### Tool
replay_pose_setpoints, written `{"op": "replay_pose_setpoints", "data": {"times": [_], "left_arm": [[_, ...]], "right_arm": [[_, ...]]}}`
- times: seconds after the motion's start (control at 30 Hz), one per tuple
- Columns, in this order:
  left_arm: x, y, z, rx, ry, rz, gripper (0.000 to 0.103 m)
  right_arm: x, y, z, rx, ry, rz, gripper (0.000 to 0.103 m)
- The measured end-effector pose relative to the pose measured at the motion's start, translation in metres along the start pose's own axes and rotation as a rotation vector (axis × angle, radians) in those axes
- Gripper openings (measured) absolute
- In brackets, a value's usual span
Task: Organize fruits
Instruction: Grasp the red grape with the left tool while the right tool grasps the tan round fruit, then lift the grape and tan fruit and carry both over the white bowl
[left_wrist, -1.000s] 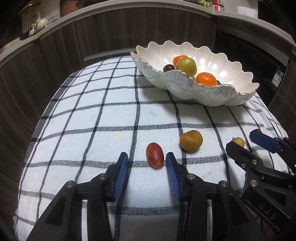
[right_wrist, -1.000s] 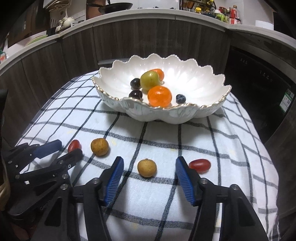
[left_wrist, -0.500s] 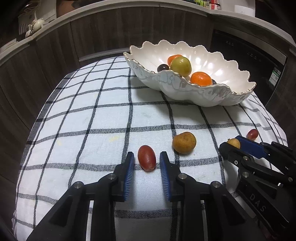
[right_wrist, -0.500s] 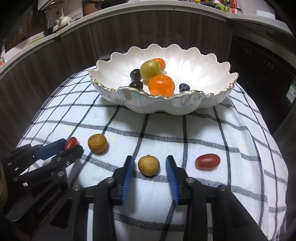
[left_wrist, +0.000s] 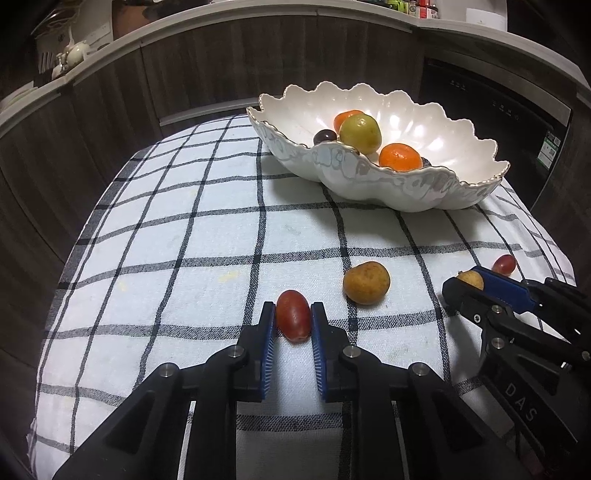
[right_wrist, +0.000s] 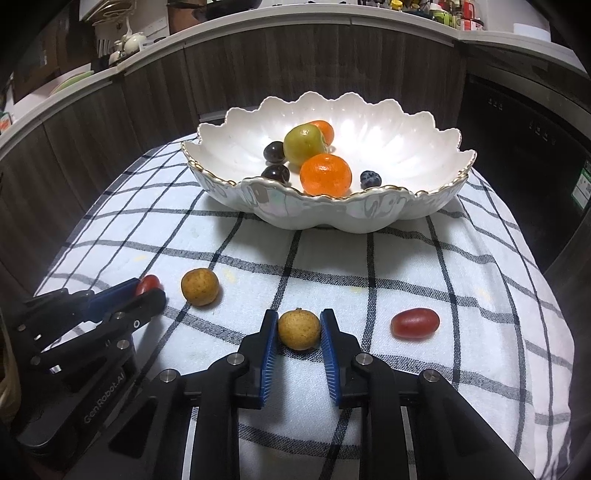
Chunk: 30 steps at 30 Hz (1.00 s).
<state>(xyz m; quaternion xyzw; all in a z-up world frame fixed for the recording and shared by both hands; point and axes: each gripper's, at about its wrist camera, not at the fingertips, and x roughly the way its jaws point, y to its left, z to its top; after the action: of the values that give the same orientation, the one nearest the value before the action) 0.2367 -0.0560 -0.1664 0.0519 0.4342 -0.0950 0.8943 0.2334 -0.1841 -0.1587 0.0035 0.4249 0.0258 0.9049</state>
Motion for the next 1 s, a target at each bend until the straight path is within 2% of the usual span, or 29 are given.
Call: {"op": "replay_pose_setpoints", "data": {"times": [1.0], "left_arm": [[-0.043, -0.009, 0.02, 0.006, -0.074, 0.019, 0.019]], "right_arm": [[-0.044, -0.009, 0.018, 0.025, -0.113, 0.01, 0.025]]}}
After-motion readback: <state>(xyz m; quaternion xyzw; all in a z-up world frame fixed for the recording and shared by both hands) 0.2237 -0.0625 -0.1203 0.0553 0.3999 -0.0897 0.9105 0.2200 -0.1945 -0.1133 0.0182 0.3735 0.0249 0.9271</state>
